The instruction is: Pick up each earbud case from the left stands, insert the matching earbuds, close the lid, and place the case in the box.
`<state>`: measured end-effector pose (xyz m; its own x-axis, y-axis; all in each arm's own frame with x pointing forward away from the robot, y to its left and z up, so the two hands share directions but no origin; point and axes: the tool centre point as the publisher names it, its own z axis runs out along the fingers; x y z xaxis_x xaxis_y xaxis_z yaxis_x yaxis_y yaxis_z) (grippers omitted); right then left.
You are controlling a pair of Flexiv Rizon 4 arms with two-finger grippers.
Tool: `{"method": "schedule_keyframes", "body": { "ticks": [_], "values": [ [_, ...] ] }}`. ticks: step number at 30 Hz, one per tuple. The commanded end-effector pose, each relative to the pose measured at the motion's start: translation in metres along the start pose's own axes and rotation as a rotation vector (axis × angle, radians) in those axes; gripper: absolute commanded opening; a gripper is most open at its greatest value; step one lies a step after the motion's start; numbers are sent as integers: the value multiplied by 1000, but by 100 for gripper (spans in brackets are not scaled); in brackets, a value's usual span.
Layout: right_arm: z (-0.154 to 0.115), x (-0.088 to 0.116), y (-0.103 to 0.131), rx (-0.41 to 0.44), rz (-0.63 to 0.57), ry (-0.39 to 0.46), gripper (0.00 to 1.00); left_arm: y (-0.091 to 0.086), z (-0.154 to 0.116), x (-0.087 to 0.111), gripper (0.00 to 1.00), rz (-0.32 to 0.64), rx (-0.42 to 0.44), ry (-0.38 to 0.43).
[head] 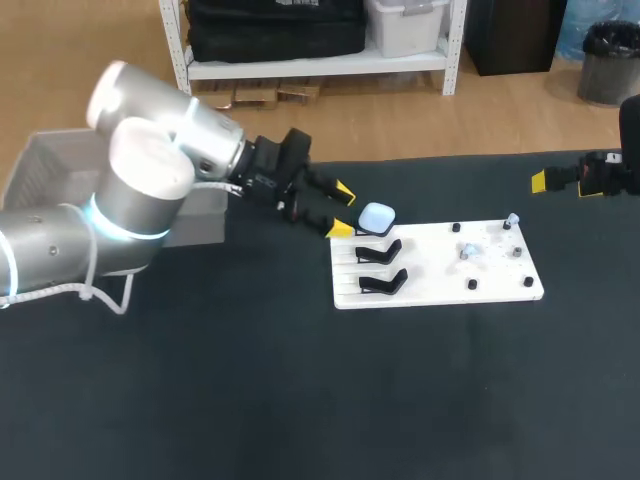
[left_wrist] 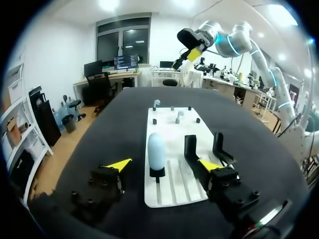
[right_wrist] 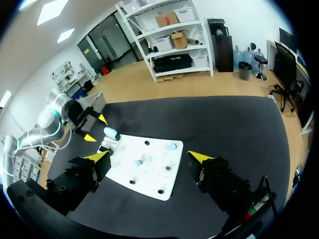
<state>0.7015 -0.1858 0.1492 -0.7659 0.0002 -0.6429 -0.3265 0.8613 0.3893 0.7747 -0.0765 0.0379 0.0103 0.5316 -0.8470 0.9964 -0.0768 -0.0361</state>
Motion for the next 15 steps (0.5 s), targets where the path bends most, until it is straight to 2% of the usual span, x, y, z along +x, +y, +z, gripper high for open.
{"method": "schedule_keyframes", "body": {
  "ticks": [1,2,4,11,12,13,15],
  "values": [
    [0,0,0,0,-1,1,100,10,10,3,72,-8,39,1],
    [0,0,0,0,-1,1,100,11,11,3,69,-10,38,1],
    [0,0,0,0,-1,1,100,11,14,4,71,-10,38,0],
    [0,0,0,0,-1,1,100,15,20,5,62,-19,33,-7],
    [0,0,0,0,-1,1,100,15,20,5,60,-19,33,-8],
    [0,0,0,0,-1,1,100,15,21,5,50,-20,32,-9],
    [0,0,0,0,-1,1,100,16,22,5,45,-23,31,-12]
  ]
}}
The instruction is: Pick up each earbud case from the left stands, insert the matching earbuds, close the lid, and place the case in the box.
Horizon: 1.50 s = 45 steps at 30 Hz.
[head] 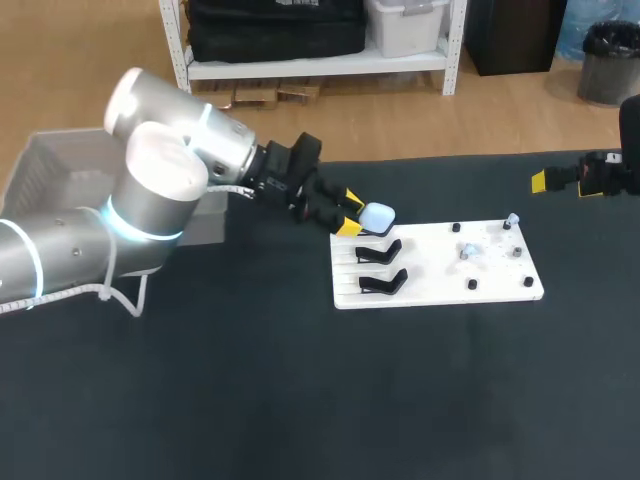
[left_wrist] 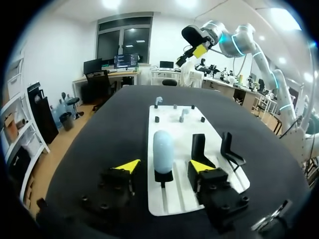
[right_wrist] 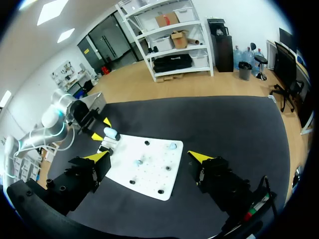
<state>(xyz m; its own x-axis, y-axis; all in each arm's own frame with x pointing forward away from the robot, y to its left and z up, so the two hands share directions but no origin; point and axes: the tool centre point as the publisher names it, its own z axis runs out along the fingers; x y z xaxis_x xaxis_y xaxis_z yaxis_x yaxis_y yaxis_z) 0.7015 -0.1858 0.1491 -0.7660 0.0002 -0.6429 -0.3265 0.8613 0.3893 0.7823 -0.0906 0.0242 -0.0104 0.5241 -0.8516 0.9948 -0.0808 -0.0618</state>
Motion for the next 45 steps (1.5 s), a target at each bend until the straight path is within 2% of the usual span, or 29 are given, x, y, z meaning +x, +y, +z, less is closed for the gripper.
{"method": "schedule_keyframes", "body": {
  "ticks": [1,9,35,45],
  "values": [
    [0,0,0,0,-1,1,100,8,3,1,45,-5,14,-2],
    [0,0,0,0,-1,1,100,6,8,1,48,-17,1,-25],
    [0,0,0,0,-1,1,100,5,24,-2,37,-36,-1,-70],
    [0,0,0,0,-1,1,100,5,24,-1,38,-40,-8,-83]
  ]
}}
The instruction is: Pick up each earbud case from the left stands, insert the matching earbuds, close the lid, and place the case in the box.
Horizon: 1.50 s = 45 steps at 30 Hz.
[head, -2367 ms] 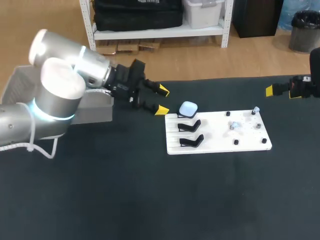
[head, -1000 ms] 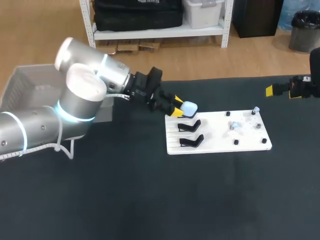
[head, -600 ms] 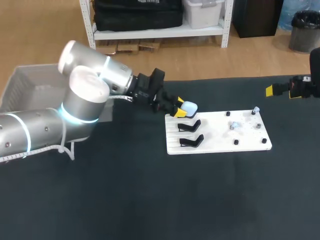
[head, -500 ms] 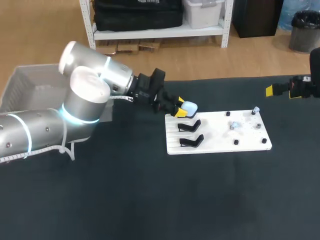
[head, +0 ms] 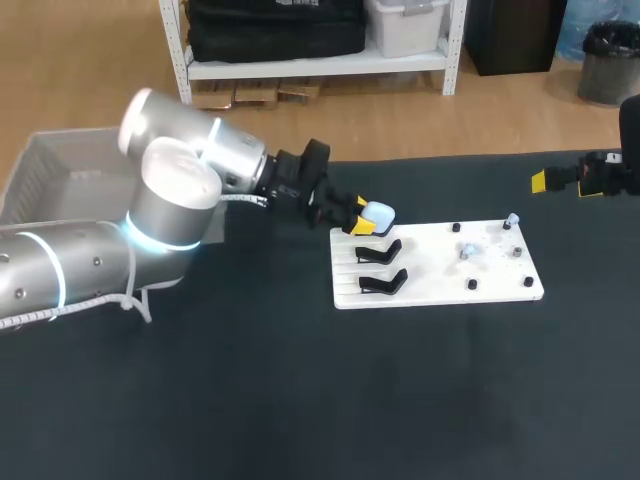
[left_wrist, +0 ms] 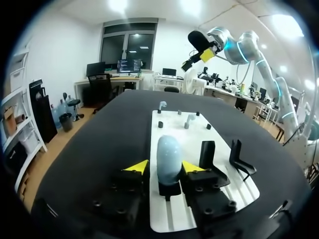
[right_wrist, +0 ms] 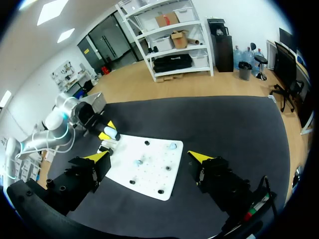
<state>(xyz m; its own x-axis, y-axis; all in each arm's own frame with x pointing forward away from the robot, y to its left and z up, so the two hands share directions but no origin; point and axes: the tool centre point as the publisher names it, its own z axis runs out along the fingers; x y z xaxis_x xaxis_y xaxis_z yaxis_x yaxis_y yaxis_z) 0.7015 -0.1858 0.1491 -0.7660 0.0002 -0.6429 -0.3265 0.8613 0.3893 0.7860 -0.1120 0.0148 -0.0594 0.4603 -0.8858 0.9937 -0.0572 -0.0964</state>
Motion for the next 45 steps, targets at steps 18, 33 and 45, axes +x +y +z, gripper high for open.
{"method": "schedule_keyframes", "body": {
  "ticks": [18,33,45],
  "values": [
    [0,0,0,0,-1,1,100,-4,1,1,41,-10,1,-26],
    [0,0,0,0,-1,1,100,-6,4,2,34,-8,4,-31],
    [0,0,0,0,-1,1,100,-15,-13,-13,0,22,-15,-90]
  ]
}}
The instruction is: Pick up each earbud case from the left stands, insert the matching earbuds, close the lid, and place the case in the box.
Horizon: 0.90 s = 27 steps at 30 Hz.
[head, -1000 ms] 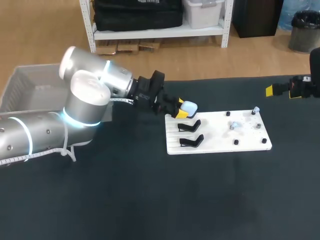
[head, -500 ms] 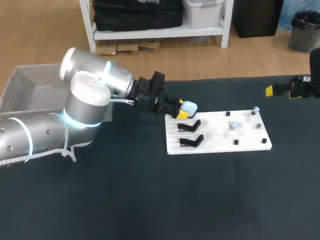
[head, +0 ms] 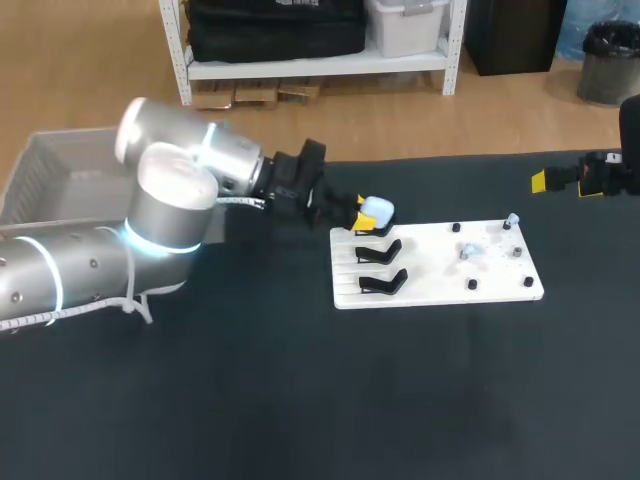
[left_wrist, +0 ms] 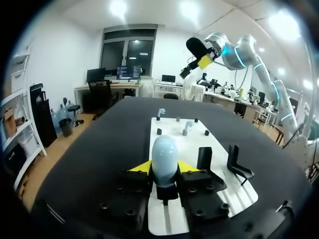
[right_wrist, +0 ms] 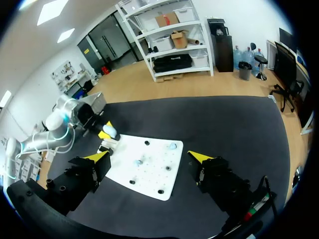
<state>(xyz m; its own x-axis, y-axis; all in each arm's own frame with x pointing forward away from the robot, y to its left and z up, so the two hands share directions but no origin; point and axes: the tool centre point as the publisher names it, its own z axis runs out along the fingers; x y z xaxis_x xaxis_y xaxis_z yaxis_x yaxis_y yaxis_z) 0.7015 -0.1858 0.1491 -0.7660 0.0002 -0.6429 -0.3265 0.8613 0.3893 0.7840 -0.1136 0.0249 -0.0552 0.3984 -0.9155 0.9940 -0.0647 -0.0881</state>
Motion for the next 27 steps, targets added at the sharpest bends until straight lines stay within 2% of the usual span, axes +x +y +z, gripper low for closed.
{"method": "schedule_keyframes", "body": {
  "ticks": [1,4,10,14,16,27],
  "values": [
    [0,0,0,0,-1,1,100,-15,-13,-8,0,17,-18,-32],
    [0,0,0,0,-1,1,100,-22,-21,-21,0,38,-44,-68],
    [0,0,0,0,-1,1,100,-36,-34,-55,0,3,-112,-194],
    [0,0,0,0,-1,1,100,-54,-41,-70,0,19,-116,-255],
    [0,0,0,0,-1,1,100,-61,-44,-74,0,21,-107,-269],
    [0,0,0,0,-1,1,100,-61,-44,-74,0,21,-107,-269]
  ]
}}
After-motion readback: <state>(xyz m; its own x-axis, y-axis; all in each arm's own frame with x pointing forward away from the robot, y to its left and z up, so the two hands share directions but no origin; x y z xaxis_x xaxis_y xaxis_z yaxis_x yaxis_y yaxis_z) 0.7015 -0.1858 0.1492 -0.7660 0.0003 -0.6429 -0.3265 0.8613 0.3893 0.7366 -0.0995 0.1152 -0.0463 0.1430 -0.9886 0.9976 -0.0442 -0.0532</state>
